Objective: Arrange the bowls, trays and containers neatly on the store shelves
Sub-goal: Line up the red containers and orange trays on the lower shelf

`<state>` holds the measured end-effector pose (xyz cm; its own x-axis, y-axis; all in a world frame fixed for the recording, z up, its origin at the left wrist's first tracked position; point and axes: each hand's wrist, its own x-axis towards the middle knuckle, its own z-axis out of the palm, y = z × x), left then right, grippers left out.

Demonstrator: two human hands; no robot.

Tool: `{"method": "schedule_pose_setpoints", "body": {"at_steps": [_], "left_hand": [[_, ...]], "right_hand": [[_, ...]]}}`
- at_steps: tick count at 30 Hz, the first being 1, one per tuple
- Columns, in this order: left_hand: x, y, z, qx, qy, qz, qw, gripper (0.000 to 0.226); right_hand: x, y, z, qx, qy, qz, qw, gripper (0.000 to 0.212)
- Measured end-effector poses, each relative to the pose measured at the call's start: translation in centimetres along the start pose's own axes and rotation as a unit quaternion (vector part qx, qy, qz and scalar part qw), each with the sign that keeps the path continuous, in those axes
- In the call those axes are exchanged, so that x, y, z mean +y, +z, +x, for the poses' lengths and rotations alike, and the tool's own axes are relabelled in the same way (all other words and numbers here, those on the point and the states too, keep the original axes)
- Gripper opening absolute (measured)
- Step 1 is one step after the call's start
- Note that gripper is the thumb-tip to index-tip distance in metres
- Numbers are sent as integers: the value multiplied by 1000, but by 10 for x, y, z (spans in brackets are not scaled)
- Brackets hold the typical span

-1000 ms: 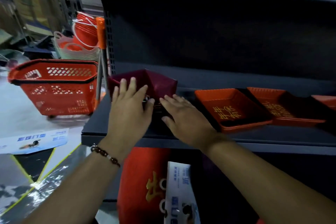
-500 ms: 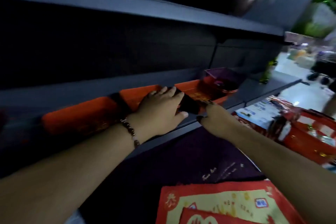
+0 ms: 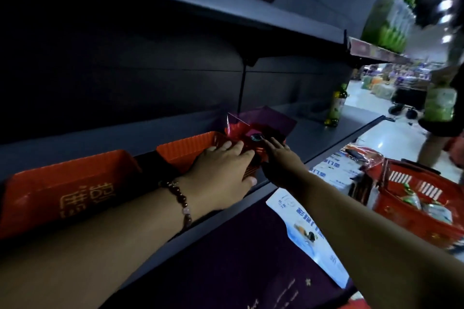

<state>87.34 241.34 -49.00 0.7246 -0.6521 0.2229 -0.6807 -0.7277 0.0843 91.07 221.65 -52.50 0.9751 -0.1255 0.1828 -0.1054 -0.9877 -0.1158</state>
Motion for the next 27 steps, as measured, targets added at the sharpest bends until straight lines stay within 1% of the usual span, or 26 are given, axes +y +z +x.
{"method": "schedule_pose_setpoints", "body": {"at_steps": [2, 4, 6, 8, 11, 13, 16, 18, 20, 21, 23, 24, 26, 27], "left_hand": [[-2, 3, 9, 5, 1, 0, 1000, 63], [-8, 7, 15, 6, -2, 3, 1000, 63], [-15, 11, 19, 8, -6, 8, 1000, 63], [-20, 14, 19, 11, -9, 8, 1000, 63], [-22, 14, 12, 6, -7, 3, 1000, 63], [-23, 11, 6, 11, -4, -12, 1000, 62], [-26, -1, -8, 41, -8, -49, 998, 62], [-29, -9, -23, 55, -23, -107, 992, 62], [-31, -19, -43, 69, -53, -199, 976, 62], [-32, -25, -55, 82, -71, -249, 962, 62], [-33, -40, -84, 114, -109, -344, 926, 62], [-33, -47, -99, 126, -129, -381, 907, 63], [-40, -57, -133, 151, -174, -440, 868, 66], [-46, -62, -152, 165, -197, -470, 845, 70]], "right_hand": [[5, 8, 18, -9, -3, -37, 999, 73], [9, 12, 32, -15, 2, -65, 998, 67], [16, 15, 43, 5, 9, -90, 996, 59], [17, 9, 49, 54, 2, -114, 992, 48], [7, -11, 46, 119, -25, -77, 990, 37], [7, -22, 41, 116, -24, -46, 992, 31], [3, -39, 25, 193, -32, -52, 979, 21], [-6, -54, 5, 216, -40, -35, 975, 18], [-23, -69, -24, 236, -85, -25, 968, 17], [-35, -75, -40, 245, -103, -26, 964, 18], [-61, -82, -72, 239, -143, -26, 960, 23], [-77, -82, -89, 237, -156, -7, 959, 21], [-111, -77, -119, 243, -171, 31, 954, 7], [-130, -73, -135, 237, -168, 43, 956, 9]]}}
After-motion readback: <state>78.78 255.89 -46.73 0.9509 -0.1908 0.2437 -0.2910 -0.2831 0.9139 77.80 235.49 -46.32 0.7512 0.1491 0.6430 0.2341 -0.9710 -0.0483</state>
